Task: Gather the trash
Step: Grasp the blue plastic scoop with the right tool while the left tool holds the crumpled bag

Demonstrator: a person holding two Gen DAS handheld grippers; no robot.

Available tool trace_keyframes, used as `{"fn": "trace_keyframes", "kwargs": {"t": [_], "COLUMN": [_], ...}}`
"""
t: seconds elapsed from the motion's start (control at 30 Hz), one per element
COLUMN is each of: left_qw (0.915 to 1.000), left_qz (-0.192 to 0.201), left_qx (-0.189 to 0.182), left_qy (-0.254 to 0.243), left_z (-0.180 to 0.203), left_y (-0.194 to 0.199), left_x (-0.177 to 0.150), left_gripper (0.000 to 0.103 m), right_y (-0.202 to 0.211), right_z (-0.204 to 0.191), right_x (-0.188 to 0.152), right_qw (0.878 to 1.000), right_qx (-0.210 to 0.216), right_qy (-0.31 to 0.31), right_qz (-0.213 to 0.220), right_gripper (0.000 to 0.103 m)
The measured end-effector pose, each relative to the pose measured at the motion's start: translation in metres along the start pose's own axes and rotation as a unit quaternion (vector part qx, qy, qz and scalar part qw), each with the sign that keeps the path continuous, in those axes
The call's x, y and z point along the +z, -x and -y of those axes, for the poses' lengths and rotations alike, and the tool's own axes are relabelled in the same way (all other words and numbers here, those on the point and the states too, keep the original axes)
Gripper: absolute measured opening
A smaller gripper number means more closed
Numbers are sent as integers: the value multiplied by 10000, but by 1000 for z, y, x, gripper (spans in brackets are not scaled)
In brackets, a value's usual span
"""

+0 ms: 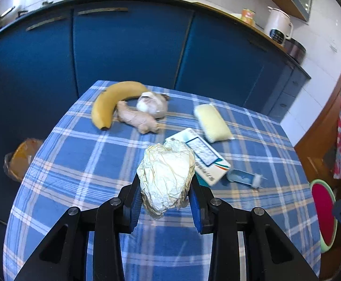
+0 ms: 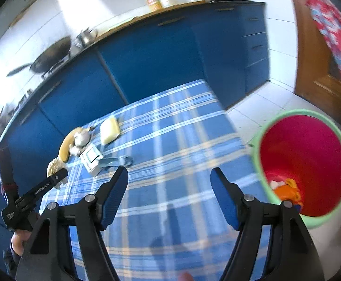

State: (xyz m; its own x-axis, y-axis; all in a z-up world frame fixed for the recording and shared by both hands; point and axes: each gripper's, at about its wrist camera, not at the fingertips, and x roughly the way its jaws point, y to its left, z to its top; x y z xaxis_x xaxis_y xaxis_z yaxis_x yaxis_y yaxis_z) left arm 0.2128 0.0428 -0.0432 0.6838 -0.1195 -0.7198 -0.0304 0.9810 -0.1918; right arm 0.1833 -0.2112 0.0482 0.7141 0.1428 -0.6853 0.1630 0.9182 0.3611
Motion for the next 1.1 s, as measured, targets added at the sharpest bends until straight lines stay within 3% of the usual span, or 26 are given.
{"fn": "trace_keyframes", "kwargs": {"t": [0.3,0.6,1.1], "left_qw": [9996,9991,9990], "left_qz": [34,-1,-12], "left_qx": [-122,-134,-152], "left_qy": [258,413,412], "left_z": [-14,-25,-25], "left_y": [-9,-13,-13], "left_x": [-3,-3,-3], "left_gripper": [36,36,36], "right_y": [-65,-113,-134], "right_z": [-45,-67,-82], "right_x": [2,5,-2], "right_qw": [9983,9952,9952], "right_qx": [192,190,193], "right_qy": [324,556,633], "right_qz": [-443,-777,-720], "right_gripper": [62,57,49]}}
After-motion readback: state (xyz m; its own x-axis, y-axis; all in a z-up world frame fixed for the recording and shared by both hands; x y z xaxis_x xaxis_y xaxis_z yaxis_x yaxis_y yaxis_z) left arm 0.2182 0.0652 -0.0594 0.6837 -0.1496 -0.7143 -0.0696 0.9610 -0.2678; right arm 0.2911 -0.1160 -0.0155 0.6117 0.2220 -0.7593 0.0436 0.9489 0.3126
